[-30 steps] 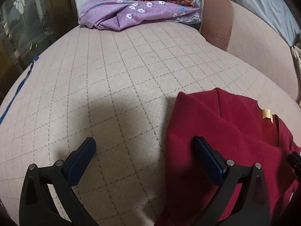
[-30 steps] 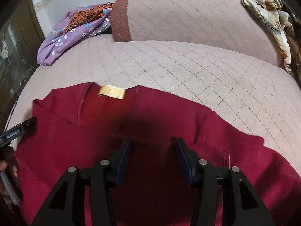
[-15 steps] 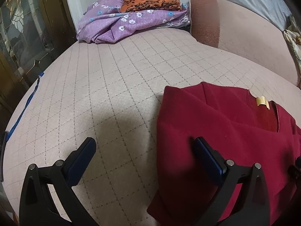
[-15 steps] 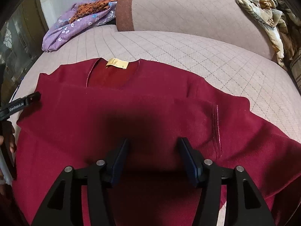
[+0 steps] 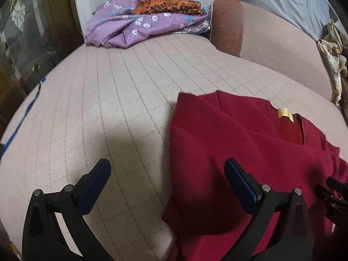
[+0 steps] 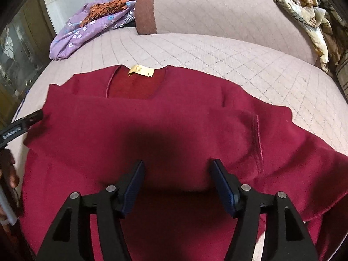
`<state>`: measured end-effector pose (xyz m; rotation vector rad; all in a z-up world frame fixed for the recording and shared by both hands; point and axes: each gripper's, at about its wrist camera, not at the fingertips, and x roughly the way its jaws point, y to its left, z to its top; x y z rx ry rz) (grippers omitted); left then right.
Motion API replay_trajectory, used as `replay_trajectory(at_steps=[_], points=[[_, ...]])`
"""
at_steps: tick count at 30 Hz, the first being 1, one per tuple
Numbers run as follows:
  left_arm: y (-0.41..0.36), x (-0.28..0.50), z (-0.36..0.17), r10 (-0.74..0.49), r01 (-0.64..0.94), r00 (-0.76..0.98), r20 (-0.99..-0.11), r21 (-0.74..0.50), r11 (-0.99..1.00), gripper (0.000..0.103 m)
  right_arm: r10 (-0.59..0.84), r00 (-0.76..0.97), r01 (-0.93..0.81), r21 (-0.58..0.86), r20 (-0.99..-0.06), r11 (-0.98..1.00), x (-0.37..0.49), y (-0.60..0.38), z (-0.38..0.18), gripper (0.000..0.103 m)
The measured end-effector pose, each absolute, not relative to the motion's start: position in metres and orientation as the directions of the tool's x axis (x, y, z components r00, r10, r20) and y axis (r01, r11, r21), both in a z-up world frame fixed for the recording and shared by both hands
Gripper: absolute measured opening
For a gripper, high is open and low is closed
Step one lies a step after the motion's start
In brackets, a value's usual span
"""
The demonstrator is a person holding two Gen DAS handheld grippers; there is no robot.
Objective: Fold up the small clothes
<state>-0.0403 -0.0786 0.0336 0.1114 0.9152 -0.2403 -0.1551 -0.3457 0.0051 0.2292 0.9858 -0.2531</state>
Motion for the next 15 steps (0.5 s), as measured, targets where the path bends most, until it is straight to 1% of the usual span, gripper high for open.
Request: replay_trajectory(at_steps=[2,4,5,8,12,15], points=[[-0.077,-0.038,0.027,-0.161,0.250,0.557,-0.815,-0.020,0.968,0.103,-0.110,0.522,0.313,0.070,-0.846,0.947,-0.153,-0.343,0.006,0.073],[-0.075,-0.034,0.019,-0.133,0.230,0.544,-0.828,-0.005,0.973,0.103,-0.112,0.518,0.313,0.066,-0.848,0.948,-0.152,-0.342,0.006,0.074],[-0.075,-0.032,0.016,-0.127,0.226,0.540,-0.832,-0.002,0.974,0.103,-0.109,0.519,0.312,0.069,-0.848,0.948,-0.152,-0.342,0.006,0.074],[-0.071,-0.028,0.014,-0.153,0.215,0.522,-0.839,-0.044,0.976,0.103,-0.085,0.528,0.316,0.103,-0.845,0.943,-0.162,-0.345,0.012,0.073],[-0.073,-0.034,0.017,-0.140,0.221,0.528,-0.837,-0.024,0.975,0.103,-0.042,0.559,0.327,0.174,-0.828,0.929,-0.187,-0.350,0.023,0.073],[-0.075,-0.043,0.025,-0.151,0.239,0.540,-0.828,-0.021,0.971,0.103,-0.043,0.563,0.353,0.193,-0.825,0.916,-0.205,-0.359,0.029,0.073]])
